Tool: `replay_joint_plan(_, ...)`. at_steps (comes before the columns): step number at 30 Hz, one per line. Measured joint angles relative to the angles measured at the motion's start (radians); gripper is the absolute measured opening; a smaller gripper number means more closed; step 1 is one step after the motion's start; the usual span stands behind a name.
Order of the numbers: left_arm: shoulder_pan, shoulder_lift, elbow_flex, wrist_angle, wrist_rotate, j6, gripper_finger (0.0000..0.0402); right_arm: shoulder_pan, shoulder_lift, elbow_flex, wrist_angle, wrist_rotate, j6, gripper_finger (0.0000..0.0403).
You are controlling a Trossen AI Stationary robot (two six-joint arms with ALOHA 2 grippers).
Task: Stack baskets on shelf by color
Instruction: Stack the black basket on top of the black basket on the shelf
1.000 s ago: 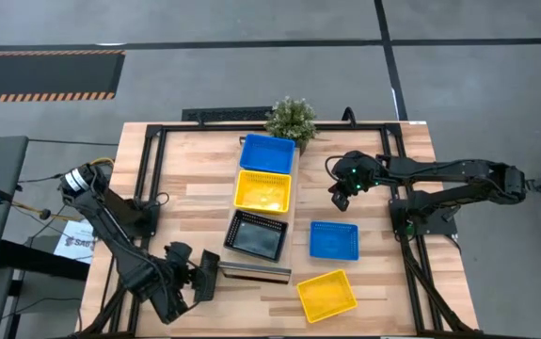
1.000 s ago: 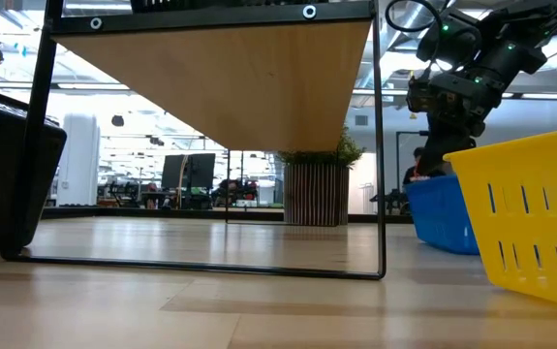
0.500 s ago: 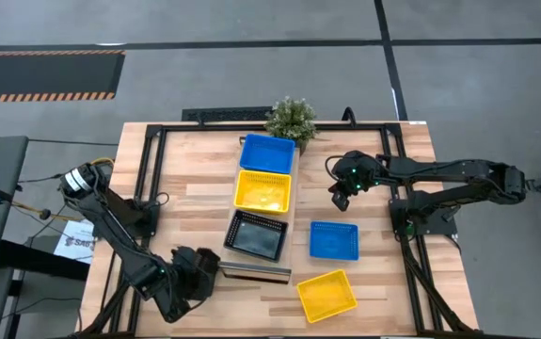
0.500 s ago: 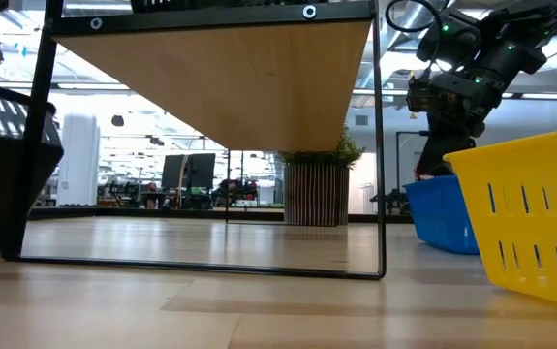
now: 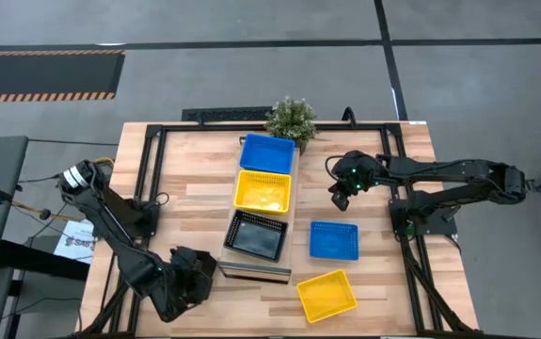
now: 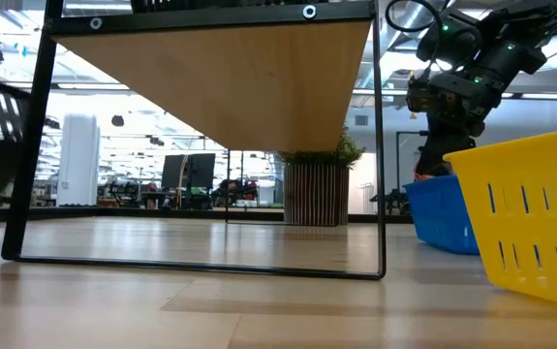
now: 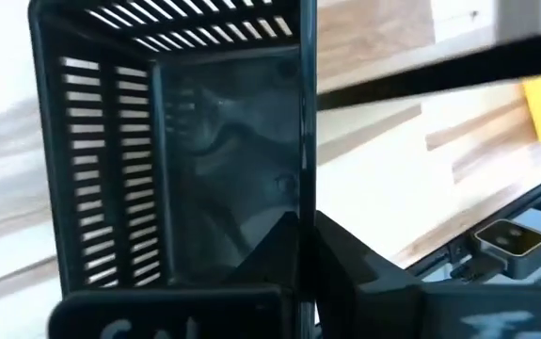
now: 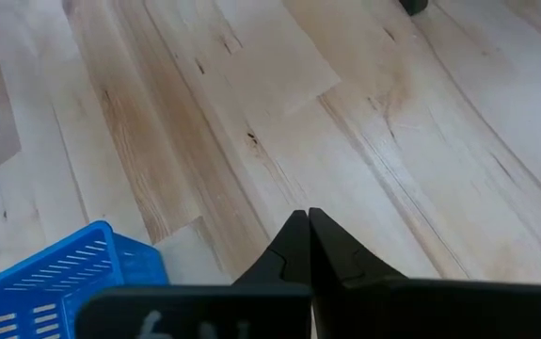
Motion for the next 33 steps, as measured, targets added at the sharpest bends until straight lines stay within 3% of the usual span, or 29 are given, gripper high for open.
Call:
replay_joint_plan(8, 0.0, -0.135, 0.091, -0.277, -0.011, -0.038, 0.0, 0.0, 0.0, 0.0, 0.049, 0.003, 0.008, 0.0007)
replay_joint_plan(12, 0.0, -0.213, 0.13, -0.378, -0.078, -0.039, 0.0, 0.0, 0.0, 0.0, 0.074, 0.003, 0.008, 0.0007)
replay_joint_plan(16, 0.0, -0.285, 0.156, -0.421, -0.255, -0.01, 0.0, 0.0, 0.0, 0.0, 0.076, 0.003, 0.008, 0.0007)
replay_joint_plan(21, 0.005, -0.361, 0.19, -0.417, -0.534, 0.134, 0.0, 0.0, 0.0, 0.0, 0.076, 0.003, 0.024, 0.0007)
replay_joint_plan(24, 0.005, -0.383, 0.238, -0.413, -0.694, 0.293, 0.0, 0.0, 0.0, 0.0, 0.075, 0.003, 0.027, 0.0007)
replay_joint_plan(28, 0.026, -0.384, 0.321, -0.359, -0.874, 0.675, 0.0, 0.0, 0.0, 0.0, 0.074, 0.003, 0.027, 0.0007)
replay_joint_plan(30, 0.063, -0.378, 0.362, -0.285, -0.895, 0.93, 0.0, 0.0, 0.0, 0.0, 0.072, 0.003, 0.027, 0.0007)
replay_joint_plan(33, 0.143, -0.368, 0.413, -0.129, -0.832, 1.302, 0.0, 0.0, 0.0, 0.0, 0.071, 0.003, 0.035, 0.0007)
